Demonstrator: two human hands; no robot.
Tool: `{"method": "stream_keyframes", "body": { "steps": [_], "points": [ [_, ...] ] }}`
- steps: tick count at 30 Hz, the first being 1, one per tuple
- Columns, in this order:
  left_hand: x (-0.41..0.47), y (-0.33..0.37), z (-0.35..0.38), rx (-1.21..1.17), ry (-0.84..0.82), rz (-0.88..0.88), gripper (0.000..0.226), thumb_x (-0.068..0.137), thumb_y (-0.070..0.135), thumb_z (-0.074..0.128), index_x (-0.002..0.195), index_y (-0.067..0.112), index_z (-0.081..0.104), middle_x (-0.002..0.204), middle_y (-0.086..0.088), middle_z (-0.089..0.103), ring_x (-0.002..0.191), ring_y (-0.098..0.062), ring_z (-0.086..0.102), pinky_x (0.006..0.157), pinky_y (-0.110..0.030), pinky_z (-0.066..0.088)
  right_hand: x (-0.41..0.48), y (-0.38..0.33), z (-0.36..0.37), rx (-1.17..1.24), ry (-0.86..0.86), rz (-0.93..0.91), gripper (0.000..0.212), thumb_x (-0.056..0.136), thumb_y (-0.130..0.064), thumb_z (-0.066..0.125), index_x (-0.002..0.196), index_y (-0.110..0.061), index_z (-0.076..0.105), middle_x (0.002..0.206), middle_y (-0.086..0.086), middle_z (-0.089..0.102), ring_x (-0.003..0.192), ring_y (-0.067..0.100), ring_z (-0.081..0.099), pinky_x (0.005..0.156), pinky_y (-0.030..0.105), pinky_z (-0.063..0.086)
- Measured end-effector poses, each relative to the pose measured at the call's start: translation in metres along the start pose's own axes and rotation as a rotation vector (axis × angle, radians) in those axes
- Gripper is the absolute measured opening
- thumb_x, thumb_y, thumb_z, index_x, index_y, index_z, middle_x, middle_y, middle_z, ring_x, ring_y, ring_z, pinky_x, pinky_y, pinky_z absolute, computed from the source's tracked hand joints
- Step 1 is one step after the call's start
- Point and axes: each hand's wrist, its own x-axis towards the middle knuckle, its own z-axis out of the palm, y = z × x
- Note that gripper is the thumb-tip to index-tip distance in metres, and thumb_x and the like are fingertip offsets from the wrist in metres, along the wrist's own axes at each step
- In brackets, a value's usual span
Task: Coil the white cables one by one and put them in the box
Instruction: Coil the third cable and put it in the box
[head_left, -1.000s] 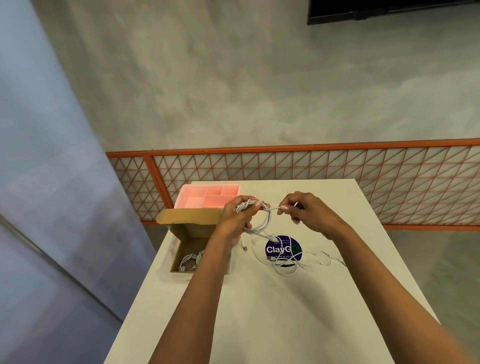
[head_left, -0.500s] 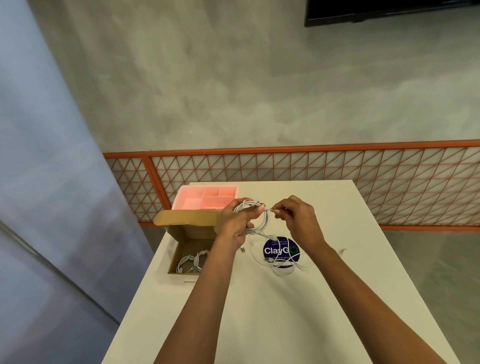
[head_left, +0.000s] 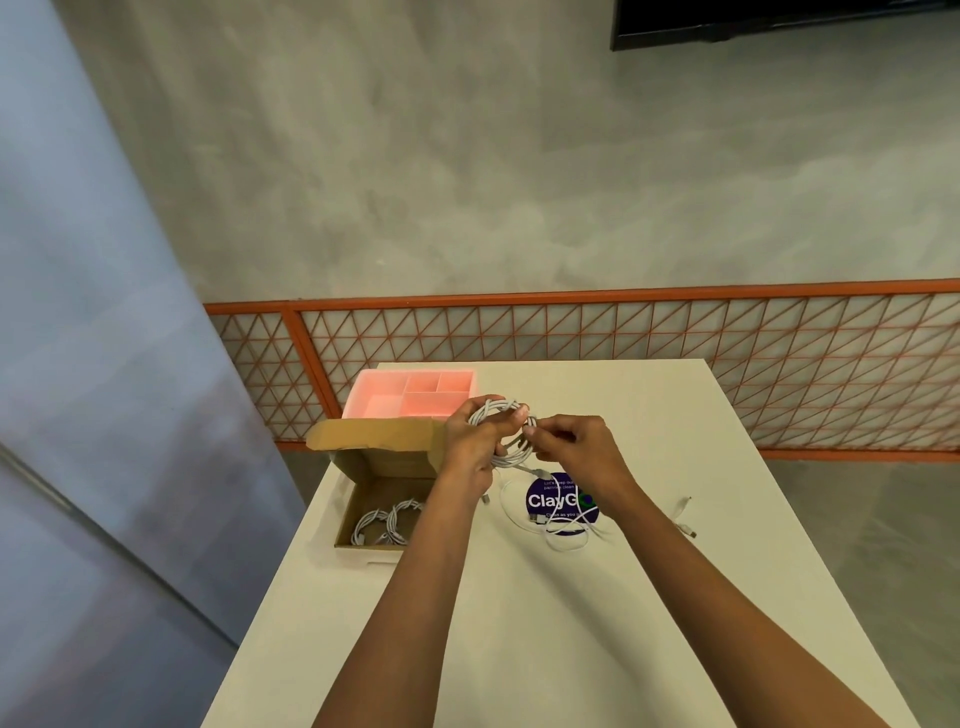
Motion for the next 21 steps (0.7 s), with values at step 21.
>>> {"method": "stream_keyframes", "body": {
  "steps": [21],
  "points": [
    [0.002, -0.034, 0.010, 0.087, 0.150, 0.077, 0.012, 0.084, 0.015, 0.071, 0.086, 0.007, 0.063, 0.091, -0.010, 0.067, 0.087, -0.021, 0.065, 0.067, -0.018, 0.056, 0.013, 0.010, 0.005, 0.313, 0.330, 0.268, 0.018, 0.088, -0.020, 0.065, 0.092, -0.004, 0.071, 0.089, 0.010, 0.074, 0.084, 0.021, 0.071, 0.069, 0.025, 0.052]
  ]
}}
